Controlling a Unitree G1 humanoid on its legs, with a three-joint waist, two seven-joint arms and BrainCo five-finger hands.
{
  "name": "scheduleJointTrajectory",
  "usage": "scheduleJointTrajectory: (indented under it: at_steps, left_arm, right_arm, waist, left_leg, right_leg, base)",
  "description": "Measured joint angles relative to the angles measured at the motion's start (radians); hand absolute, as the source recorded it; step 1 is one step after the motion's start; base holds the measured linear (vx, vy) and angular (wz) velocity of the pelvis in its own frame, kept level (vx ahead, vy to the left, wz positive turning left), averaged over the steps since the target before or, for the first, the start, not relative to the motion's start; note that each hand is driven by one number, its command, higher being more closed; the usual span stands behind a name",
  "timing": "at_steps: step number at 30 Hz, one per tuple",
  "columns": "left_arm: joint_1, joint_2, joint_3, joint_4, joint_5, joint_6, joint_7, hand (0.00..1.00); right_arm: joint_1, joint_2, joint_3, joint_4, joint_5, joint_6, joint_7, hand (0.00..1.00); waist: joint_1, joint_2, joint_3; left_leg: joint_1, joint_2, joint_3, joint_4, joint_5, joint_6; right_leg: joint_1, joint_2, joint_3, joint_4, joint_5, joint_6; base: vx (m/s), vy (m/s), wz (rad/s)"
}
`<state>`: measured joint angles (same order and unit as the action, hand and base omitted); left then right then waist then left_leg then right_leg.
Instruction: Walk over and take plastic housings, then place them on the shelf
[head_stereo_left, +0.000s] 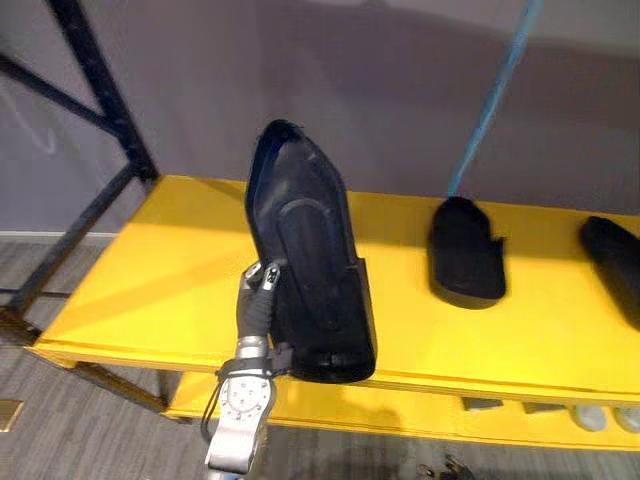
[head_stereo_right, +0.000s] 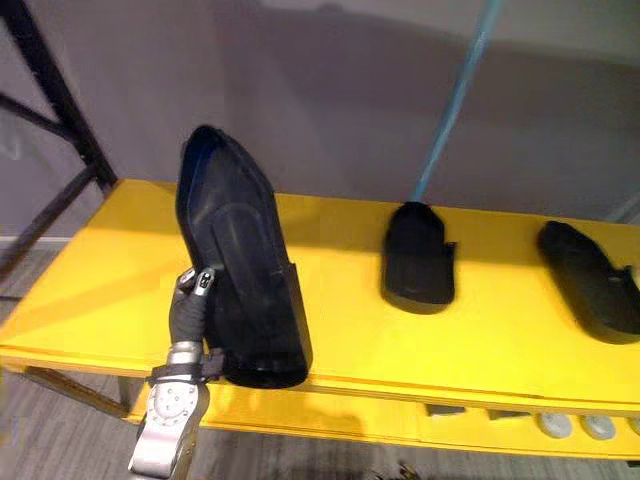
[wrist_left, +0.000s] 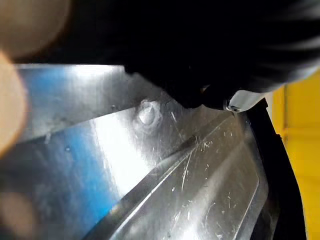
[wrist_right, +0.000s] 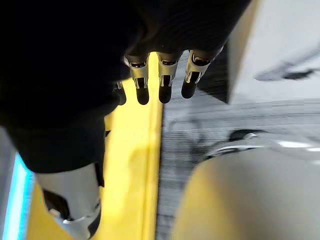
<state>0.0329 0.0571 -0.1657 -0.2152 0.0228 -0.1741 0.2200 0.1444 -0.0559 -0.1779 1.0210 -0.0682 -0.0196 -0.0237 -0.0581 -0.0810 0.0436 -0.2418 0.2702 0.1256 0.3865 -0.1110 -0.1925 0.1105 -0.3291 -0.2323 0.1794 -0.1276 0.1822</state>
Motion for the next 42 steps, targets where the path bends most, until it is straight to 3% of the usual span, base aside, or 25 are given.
scheduleJointTrajectory:
  at_steps: [1, 3, 5, 6, 7, 9, 11, 12, 13, 14, 19, 24, 30, 35, 42]
  left_arm:
    - [-0.008, 0.018, 0.004, 0.014, 0.0, 0.001, 0.008, 1.0]
    - [-0.018, 0.056, 0.01, 0.049, 0.0, 0.004, 0.013, 1.0]
    - [-0.021, 0.056, 0.009, 0.049, 0.001, 0.0, 0.013, 1.0]
    - [-0.018, 0.056, 0.009, 0.059, 0.002, 0.0, 0.014, 1.0]
    - [-0.018, 0.055, 0.004, 0.071, 0.003, 0.0, 0.014, 1.0]
    - [-0.011, 0.032, -0.02, 0.106, 0.018, 0.01, 0.011, 1.0]
    - [0.003, -0.006, -0.023, 0.106, 0.037, 0.011, 0.002, 1.0]
    - [0.0, -0.01, -0.028, 0.105, 0.043, 0.011, -0.008, 1.0]
    - [0.0, -0.01, -0.029, 0.105, 0.044, 0.011, -0.011, 1.0]
    - [0.002, -0.013, -0.029, 0.114, 0.05, 0.024, -0.016, 1.0]
    - [-0.005, -0.007, -0.014, 0.116, 0.058, 0.036, -0.028, 1.0]
    - [-0.018, 0.023, 0.028, 0.145, 0.078, 0.052, -0.017, 1.0]
    - [-0.152, 0.088, 0.102, 0.309, 0.157, 0.104, 0.024, 1.0]
    - [-0.292, 0.146, 0.161, 0.452, 0.168, 0.149, 0.045, 1.0]
    - [-0.427, 0.194, 0.185, 0.597, 0.191, 0.172, 0.058, 1.0]
  right_arm:
    - [-0.004, 0.001, -0.009, 0.002, -0.004, -0.001, 0.001, 0.0]
    - [-0.034, -0.004, -0.008, 0.011, -0.005, -0.001, 0.003, 0.0]
    - [-0.054, -0.004, 0.002, 0.008, -0.005, -0.001, 0.003, 0.0]
    - [-0.074, 0.003, 0.014, 0.009, -0.004, -0.001, 0.004, 0.0]
    - [-0.075, 0.006, 0.022, 0.003, -0.003, -0.001, 0.005, 0.0]
    - [-0.073, 0.013, 0.026, -0.024, 0.002, -0.002, 0.009, 0.0]
    - [-0.074, 0.01, 0.025, -0.035, 0.003, -0.002, 0.009, 0.0]
    - [-0.074, 0.012, 0.026, -0.038, 0.004, -0.003, 0.009, 0.0]
    - [-0.074, 0.012, 0.025, -0.04, 0.004, -0.003, 0.009, 0.0]
    - [-0.073, 0.004, 0.016, -0.054, 0.011, -0.005, 0.009, 0.0]
    - [-0.052, -0.026, 0.009, -0.046, 0.004, -0.004, 0.007, 0.0]
    - [-0.048, -0.028, 0.001, -0.026, 0.002, -0.004, 0.006, 0.0]
    - [-0.028, -0.031, 0.002, -0.024, 0.001, -0.004, 0.007, 0.0]
    - [-0.009, -0.035, 0.002, -0.024, 0.001, -0.004, 0.008, 0.0]
    - [0.03, -0.047, 0.002, -0.024, -0.019, -0.004, 0.018, 0.0]
  waist:
    - [0.0, -0.002, 0.0]
    - [0.002, 0.012, 0.011]
    - [0.016, 0.019, 0.012]
    - [0.017, 0.022, 0.015]
    - [0.014, 0.024, 0.016]
    - [0.008, 0.035, 0.022]
    - [0.0, 0.055, 0.021]
    - [-0.001, 0.047, 0.022]
    - [-0.005, 0.045, 0.024]
    - [-0.02, 0.063, 0.036]
    - [-0.013, 0.073, 0.027]
    - [-0.023, 0.07, 0.018]
    - [-0.025, 0.073, 0.001]
    - [-0.043, 0.078, 0.004]
    - [-0.061, 0.097, 0.017]
  left_leg:
    - [-0.013, -0.012, 0.001, 0.013, -0.008, 0.014]
    - [-0.026, -0.018, 0.013, 0.07, -0.04, 0.062]
    - [-0.021, -0.01, 0.047, 0.093, -0.077, 0.084]
    - [-0.017, -0.009, 0.069, 0.097, -0.085, 0.096]
    - [-0.012, -0.013, 0.074, 0.093, -0.086, 0.099]
    - [0.031, -0.041, 0.091, 0.073, -0.089, 0.113]
    - [0.039, -0.058, 0.091, 0.063, -0.084, 0.113]
    - [0.034, -0.075, 0.087, 0.051, -0.069, 0.103]
    - [0.031, -0.08, 0.082, 0.043, -0.06, 0.099]
    - [0.03, -0.08, 0.05, 0.016, -0.036, 0.092]
    - [0.116, -0.071, 0.049, -0.136, 0.052, 0.064]
    - [0.203, -0.058, 0.093, -0.279, 0.113, 0.055]
    - [0.273, -0.044, 0.134, -0.385, 0.164, 0.049]
    - [0.29, -0.046, 0.186, -0.437, 0.199, 0.053]
    - [0.281, -0.069, 0.215, -0.474, 0.242, 0.068]
  right_leg:
    - [-0.001, -0.009, -0.001, -0.015, 0.042, 0.005]
    - [-0.021, -0.012, 0.013, -0.008, 0.197, 0.003]
    - [-0.083, -0.015, 0.042, 0.066, 0.222, -0.039]
    - [-0.136, -0.009, 0.063, 0.152, 0.157, -0.082]
    - [-0.157, 0.012, 0.095, 0.197, 0.102, -0.078]
    - [-0.185, 0.123, 0.186, 0.302, -0.083, -0.047]
    - [-0.178, 0.165, 0.205, 0.289, -0.151, -0.06]
    - [-0.156, 0.16, 0.212, 0.236, -0.185, -0.073]
    - [-0.143, 0.159, 0.212, 0.202, -0.205, -0.06]
    - [-0.13, 0.173, 0.186, 0.186, -0.196, -0.068]
    - [-0.075, 0.205, 0.175, 0.119, -0.164, -0.092]
    - [-0.045, 0.232, 0.198, 0.059, -0.098, -0.097]
    - [-0.035, 0.256, 0.224, 0.014, -0.046, -0.112]
    - [-0.046, 0.257, 0.251, -0.037, -0.007, -0.112]
    - [-0.088, 0.238, 0.251, -0.058, 0.005, -0.103]
  base:
    - [0.09, 0.529, 0.2]
    - [0.07, 0.539, -0.06]
    - [-0.02, 0.401, -0.43]
    - [-0.08, 0.312, -0.49]
    - [-0.13, 0.194, -0.29]
    - [-0.12, 0.075, -0.14]
    - [-0.08, -0.017, -0.02]
    - [-0.07, -0.062, 0.15]
    - [-0.07, -0.117, 0.34]
    - [-0.06, -0.143, 0.37]
    - [0.04, -0.134, 0.07]
    - [0.08, -0.008, -0.18]
    - [0.01, 0.016, -0.16]
    - [-0.08, 0.022, -0.3]
    - [-0.18, 0.015, -0.15]
